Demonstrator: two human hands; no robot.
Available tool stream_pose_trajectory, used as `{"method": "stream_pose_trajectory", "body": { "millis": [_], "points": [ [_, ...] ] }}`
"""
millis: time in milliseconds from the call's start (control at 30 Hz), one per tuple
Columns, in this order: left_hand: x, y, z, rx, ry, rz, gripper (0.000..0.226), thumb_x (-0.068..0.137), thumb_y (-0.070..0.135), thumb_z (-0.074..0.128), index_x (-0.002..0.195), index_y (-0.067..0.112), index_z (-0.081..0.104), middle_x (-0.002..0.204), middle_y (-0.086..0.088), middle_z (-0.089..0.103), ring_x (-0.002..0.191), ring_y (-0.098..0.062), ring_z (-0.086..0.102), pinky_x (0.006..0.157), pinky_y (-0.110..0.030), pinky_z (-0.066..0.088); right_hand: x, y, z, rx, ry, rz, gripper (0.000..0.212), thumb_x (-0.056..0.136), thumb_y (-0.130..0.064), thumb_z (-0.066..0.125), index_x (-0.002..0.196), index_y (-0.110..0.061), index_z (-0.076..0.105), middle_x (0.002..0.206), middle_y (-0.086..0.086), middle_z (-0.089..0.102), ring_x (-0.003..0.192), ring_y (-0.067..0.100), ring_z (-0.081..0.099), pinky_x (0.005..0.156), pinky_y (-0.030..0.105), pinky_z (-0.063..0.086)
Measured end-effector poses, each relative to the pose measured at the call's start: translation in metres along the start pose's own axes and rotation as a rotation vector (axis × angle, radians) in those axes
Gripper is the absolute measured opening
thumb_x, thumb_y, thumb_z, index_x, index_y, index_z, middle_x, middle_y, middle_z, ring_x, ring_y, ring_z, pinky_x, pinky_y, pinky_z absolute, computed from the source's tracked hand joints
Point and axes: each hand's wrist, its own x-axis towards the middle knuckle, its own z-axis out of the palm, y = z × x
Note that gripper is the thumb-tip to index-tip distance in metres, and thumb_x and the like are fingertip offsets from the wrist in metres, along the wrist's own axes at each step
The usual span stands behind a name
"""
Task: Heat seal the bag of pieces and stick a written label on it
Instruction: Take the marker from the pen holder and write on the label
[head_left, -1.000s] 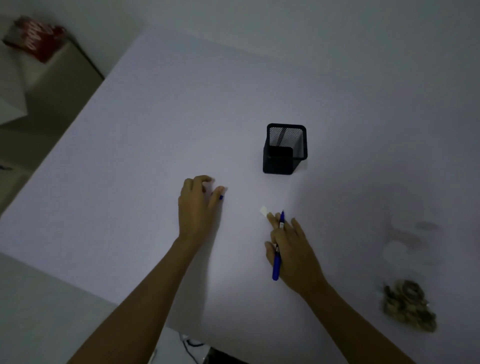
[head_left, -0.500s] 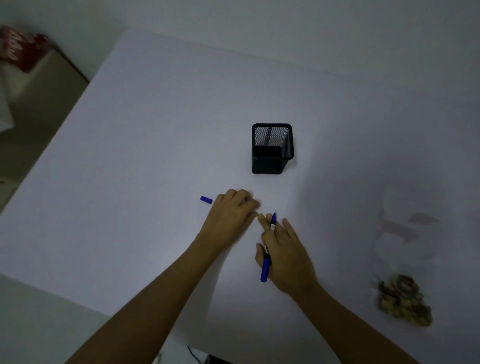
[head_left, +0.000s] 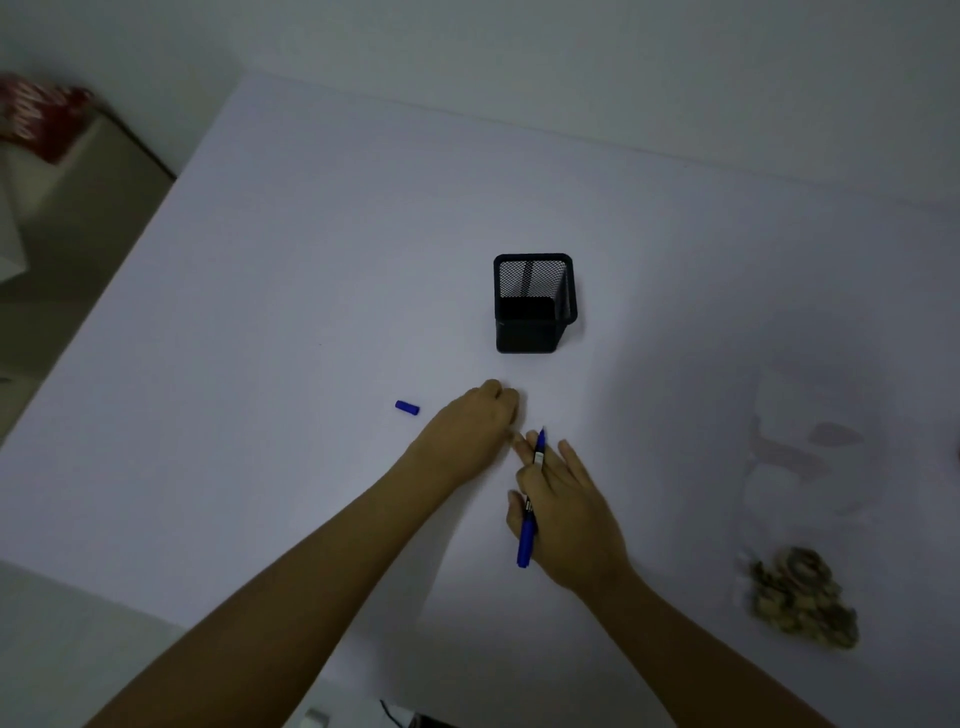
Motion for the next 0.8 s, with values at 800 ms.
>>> {"method": "stream_pose_trajectory", "body": {
  "millis": [800],
  "points": [
    [0.002, 0.009, -0.008, -0.504, 0.021, -0.283, 0.008, 0.086, 0.009, 0.065, 0.091, 0.005, 0.07, 0.095, -0.009, 0.07, 0.067, -0.003, 0.053, 0.067, -0.012, 0.045, 0.004, -0.012, -0.022, 0.454, 0.067, 0.263, 0.027, 0.092, -0.048, 0.048, 0.096, -0.021, 0.046, 0.107, 0.009, 0.065, 0.081, 0.01, 0.063, 0.089, 0.017, 0.051]
  ]
}}
